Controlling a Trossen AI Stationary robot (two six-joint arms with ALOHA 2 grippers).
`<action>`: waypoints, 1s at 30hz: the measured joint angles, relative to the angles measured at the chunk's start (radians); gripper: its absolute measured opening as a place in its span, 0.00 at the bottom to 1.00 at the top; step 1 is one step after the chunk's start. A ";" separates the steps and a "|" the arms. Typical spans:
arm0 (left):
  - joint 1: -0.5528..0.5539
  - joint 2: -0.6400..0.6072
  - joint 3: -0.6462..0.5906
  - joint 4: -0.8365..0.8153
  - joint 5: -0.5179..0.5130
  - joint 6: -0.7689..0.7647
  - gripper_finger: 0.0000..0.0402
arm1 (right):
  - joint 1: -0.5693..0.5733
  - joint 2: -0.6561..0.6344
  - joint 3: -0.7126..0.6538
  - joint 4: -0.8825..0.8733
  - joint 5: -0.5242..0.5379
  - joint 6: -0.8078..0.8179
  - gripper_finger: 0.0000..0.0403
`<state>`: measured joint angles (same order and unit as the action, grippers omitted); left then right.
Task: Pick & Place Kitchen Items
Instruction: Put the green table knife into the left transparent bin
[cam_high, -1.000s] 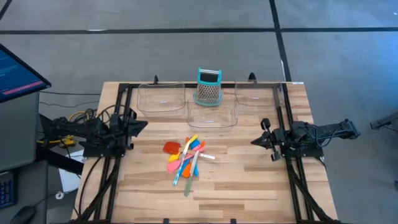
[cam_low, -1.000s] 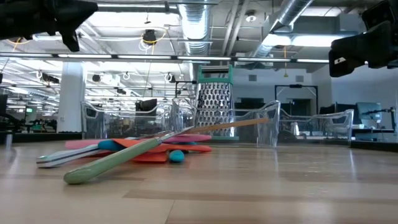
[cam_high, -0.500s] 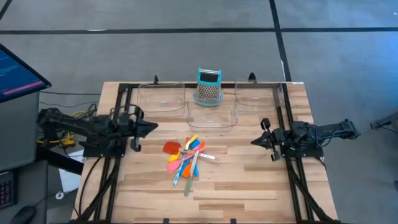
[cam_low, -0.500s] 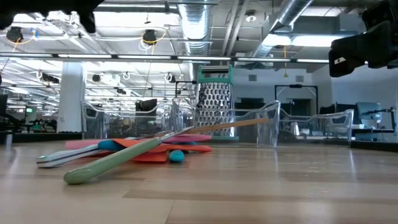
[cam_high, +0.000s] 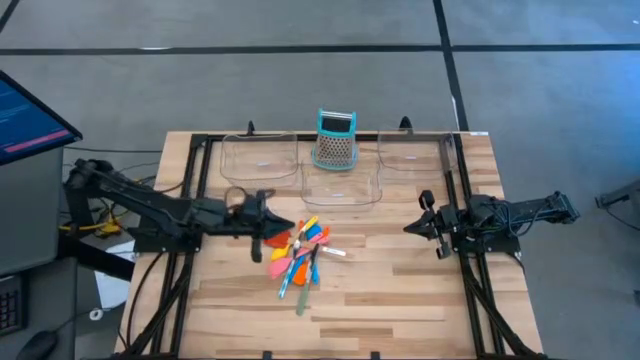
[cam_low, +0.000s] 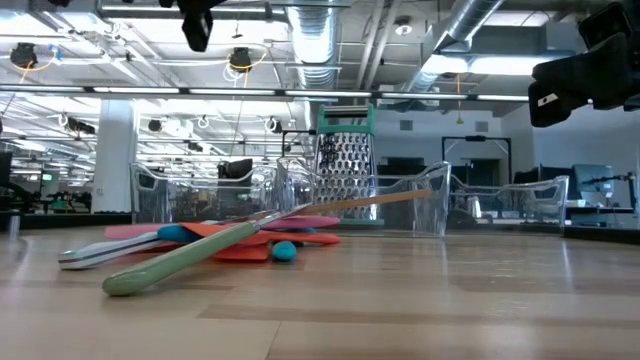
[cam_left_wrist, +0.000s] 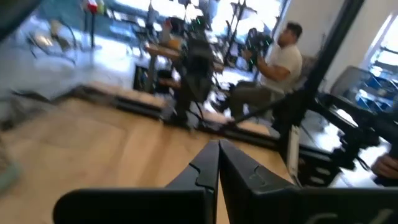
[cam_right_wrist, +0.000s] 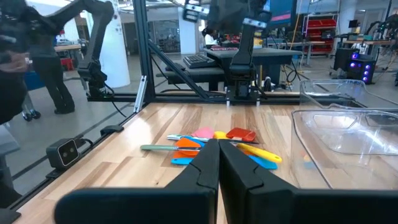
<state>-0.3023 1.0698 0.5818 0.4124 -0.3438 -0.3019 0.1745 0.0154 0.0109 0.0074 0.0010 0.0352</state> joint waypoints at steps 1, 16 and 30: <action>-0.011 0.020 0.018 -0.028 -0.006 -0.025 0.01 | 0.000 0.000 0.000 0.000 0.000 0.000 0.00; -0.134 0.237 0.260 -0.344 -0.051 -0.433 0.01 | 0.000 0.000 0.000 0.000 0.000 0.000 0.00; -0.135 0.522 0.430 -0.346 -0.052 -0.548 0.01 | 0.000 0.000 0.000 0.000 0.001 0.000 0.00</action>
<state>-0.4377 1.5914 1.0116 0.0663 -0.3954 -0.8502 0.1745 0.0154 0.0109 0.0078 0.0017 0.0353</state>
